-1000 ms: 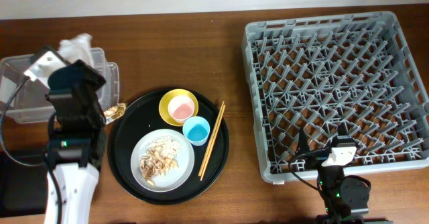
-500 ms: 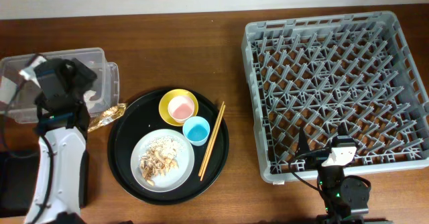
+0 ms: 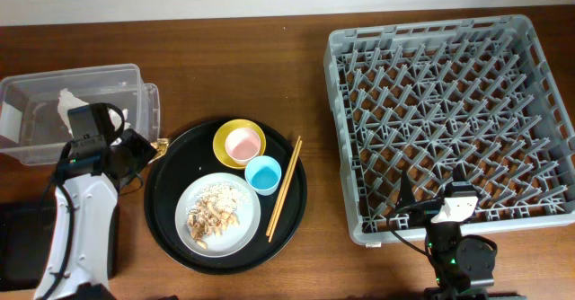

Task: Sort waste into correct bins and load items into the dishwasher rack
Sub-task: 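Lower the left gripper onto the gold Nescafe wrapper, then grasp the gold wrapper and drop it into the clear bin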

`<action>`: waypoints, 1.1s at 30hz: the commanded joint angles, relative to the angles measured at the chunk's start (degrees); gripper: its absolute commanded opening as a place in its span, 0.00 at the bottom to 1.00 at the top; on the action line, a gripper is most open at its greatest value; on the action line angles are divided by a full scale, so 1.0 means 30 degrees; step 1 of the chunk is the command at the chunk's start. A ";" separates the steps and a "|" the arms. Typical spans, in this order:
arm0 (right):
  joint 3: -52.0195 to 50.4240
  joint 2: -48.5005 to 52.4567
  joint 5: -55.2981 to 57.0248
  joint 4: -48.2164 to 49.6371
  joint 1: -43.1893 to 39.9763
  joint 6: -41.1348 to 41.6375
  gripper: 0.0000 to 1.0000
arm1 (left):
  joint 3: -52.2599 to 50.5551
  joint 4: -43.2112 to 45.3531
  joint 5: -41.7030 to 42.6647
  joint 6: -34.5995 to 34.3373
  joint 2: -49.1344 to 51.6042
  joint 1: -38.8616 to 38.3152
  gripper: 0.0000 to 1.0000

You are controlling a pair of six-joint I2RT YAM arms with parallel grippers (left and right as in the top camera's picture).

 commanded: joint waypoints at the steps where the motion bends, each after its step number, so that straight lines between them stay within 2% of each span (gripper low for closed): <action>1: -0.0138 -0.0124 0.0102 -0.0102 -0.0138 -0.0124 0.98 | -0.0087 -0.0532 -0.1013 -0.2251 0.0838 0.0699 0.48; 4: -0.0138 -0.0124 0.0102 -0.0102 -0.0138 -0.0131 0.99 | -0.0109 -0.1188 -0.0918 -0.4517 0.1319 0.2251 0.54; 8: -0.0138 -0.0124 0.0102 -0.0102 -0.0138 -0.0124 0.98 | -0.0146 -0.1559 0.0036 -0.4510 0.1479 0.4058 0.55; 10: -0.0138 -0.0124 0.0102 -0.0102 -0.0138 -0.0124 0.98 | -0.0699 -0.0969 0.0291 -0.4685 0.1552 0.4262 0.55; 11: -0.0138 -0.0124 0.0102 -0.0102 -0.0138 -0.0124 0.98 | -0.0969 -0.0714 0.0357 -0.5413 0.1661 0.4262 0.55; 12: -0.0138 -0.0124 0.0102 -0.0102 -0.0138 -0.0124 0.98 | -0.1326 -0.0197 0.0525 -0.6761 0.1931 0.4262 0.60; 13: -0.0138 -0.0124 0.0102 -0.0102 -0.0138 -0.0131 0.98 | -0.1574 0.0590 0.0962 -0.7023 0.2149 0.4262 0.60; 18: -0.0138 -0.0124 0.0102 -0.0102 -0.0138 -0.0124 0.99 | -0.1807 0.3206 0.1945 -0.7169 0.2412 0.4262 0.61; 21: -0.0138 -0.0124 0.0102 -0.0102 -0.0138 -0.0124 0.98 | -0.1989 0.3475 0.2448 -0.7184 0.2412 0.4262 0.61; 23: -0.0138 -0.0124 0.0102 -0.0102 -0.0138 -0.0124 0.98 | -0.2586 0.3621 0.2484 -0.8138 0.2412 0.4262 0.61; 29: -0.0138 -0.0124 0.0102 -0.0102 -0.0138 -0.0131 0.98 | -0.3585 0.5858 0.2506 -0.8225 0.2572 0.4262 0.61; 33: -0.0138 -0.0124 0.0102 -0.0102 -0.0138 -0.0124 0.98 | -0.3585 0.6543 0.2586 -0.8233 0.3942 0.4262 0.61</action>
